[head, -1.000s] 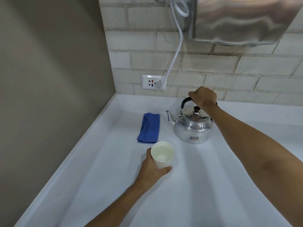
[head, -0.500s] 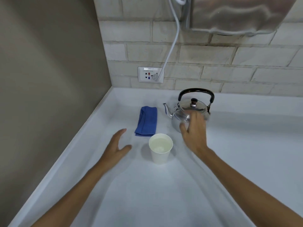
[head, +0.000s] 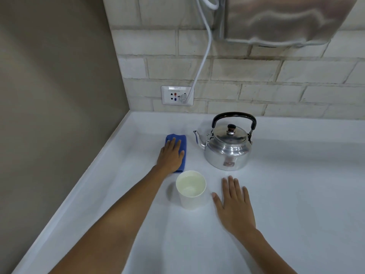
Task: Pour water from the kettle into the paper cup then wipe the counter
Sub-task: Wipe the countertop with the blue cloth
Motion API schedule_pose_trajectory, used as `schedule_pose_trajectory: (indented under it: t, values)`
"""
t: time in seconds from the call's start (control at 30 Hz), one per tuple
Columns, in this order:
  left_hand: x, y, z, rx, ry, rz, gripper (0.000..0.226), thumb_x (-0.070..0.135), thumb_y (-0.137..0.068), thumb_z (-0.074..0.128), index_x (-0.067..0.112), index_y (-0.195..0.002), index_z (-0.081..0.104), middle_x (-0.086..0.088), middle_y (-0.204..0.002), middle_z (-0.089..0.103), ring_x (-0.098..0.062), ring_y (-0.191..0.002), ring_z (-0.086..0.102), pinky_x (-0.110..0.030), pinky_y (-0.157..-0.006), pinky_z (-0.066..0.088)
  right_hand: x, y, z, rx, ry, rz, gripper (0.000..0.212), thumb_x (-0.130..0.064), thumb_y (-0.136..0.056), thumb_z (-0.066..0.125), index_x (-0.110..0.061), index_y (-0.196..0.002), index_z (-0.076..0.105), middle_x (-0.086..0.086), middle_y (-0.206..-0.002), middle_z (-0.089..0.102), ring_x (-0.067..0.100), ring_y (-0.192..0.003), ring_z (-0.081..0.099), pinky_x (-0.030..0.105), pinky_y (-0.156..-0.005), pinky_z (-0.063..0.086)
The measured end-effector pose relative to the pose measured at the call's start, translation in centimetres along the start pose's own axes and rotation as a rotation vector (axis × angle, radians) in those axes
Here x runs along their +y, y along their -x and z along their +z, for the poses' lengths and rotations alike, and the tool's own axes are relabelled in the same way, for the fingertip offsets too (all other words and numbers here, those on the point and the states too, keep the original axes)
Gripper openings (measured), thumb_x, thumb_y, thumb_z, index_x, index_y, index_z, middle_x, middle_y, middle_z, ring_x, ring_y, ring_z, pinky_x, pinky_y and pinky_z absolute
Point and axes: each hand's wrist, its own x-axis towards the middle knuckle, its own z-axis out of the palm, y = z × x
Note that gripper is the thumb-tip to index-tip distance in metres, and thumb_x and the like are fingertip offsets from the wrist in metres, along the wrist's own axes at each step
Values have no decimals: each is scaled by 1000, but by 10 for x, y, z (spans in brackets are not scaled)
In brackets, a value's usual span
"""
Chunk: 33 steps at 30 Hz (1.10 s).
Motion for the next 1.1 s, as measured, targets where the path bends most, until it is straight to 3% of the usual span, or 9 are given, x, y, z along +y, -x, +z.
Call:
schedule_pose_trajectory:
  t: [0.07, 0.33, 0.47, 0.5, 0.63, 0.73, 0.9, 1.03, 1.1]
  values:
    - [-3, -11, 8, -33, 3, -35, 55, 32, -98, 23, 8, -144, 4, -12, -156, 0, -29, -143, 3, -43, -115, 13, 0, 0, 1, 1, 4, 1, 75, -57, -83, -9, -13, -143, -7, 7, -156, -3, 20, -142, -6, 39, -116, -2]
    - [2, -14, 26, -57, -206, 97, 49, 24, -99, 20, 0, -142, 12, -20, -154, 6, -35, -142, 1, -47, -117, 8, 0, -2, 3, 1, -24, 15, 66, -52, -93, 13, -14, -143, -7, 5, -156, -5, 17, -141, -10, 39, -115, -6]
    - [6, 26, 16, 26, -220, 458, 54, 28, -81, 64, -3, -123, 50, -18, -140, 44, -30, -132, 39, -38, -107, 37, 2, -4, 3, 21, -10, 7, 66, -53, -92, 13, -15, -144, -4, 5, -156, -1, 17, -142, -6, 39, -115, -2]
    - [2, 39, 16, 57, -181, 503, 63, 28, -74, 72, 0, -126, 49, -11, -142, 41, -24, -133, 37, -33, -108, 36, 2, -4, 3, 17, -11, 3, 66, -53, -92, 13, -15, -144, -4, 5, -156, -1, 17, -142, -5, 39, -115, -1]
    - [-36, 85, 20, -20, -16, 393, 55, 28, -95, 38, 26, -144, 11, 11, -153, 1, -12, -143, 4, -20, -110, 14, 3, -4, 4, 8, -13, 2, 66, -53, -92, 14, -15, -144, -2, 4, -156, 1, 16, -142, -4, 39, -116, 1]
    - [-60, 88, 18, 35, -43, 281, 47, 26, -99, 26, 21, -144, 12, 5, -155, 1, -14, -143, 4, -20, -112, 12, 2, -4, 4, 5, -6, 2, 66, -53, -93, 15, -14, -144, -1, 5, -156, 2, 17, -142, -3, 40, -117, 2]
    - [-25, 84, 14, 64, -90, 66, 45, 16, -99, 17, -2, -141, 15, -16, -155, 8, -31, -143, 0, -40, -119, 5, 1, -3, 2, 9, 22, 0, 67, -53, -93, 15, -12, -144, 2, 7, -156, 5, 18, -142, -1, 41, -117, 4]
    - [-21, 151, 25, 279, -19, 265, 45, 23, -97, 25, 5, -139, 30, -7, -152, 20, -18, -141, 16, -26, -116, 16, 3, -4, 1, 0, 20, -5, 67, -52, -92, 14, -12, -144, 3, 8, -156, 6, 18, -142, 0, 41, -116, 4]
    - [-39, 189, 20, 187, 36, 209, 47, 31, -98, 20, 14, -142, 20, 4, -151, 7, -10, -139, 3, -21, -114, 7, 3, -3, 1, -10, 21, -5, 66, -52, -93, 14, -12, -144, 3, 8, -156, 5, 18, -142, 0, 41, -116, 4]
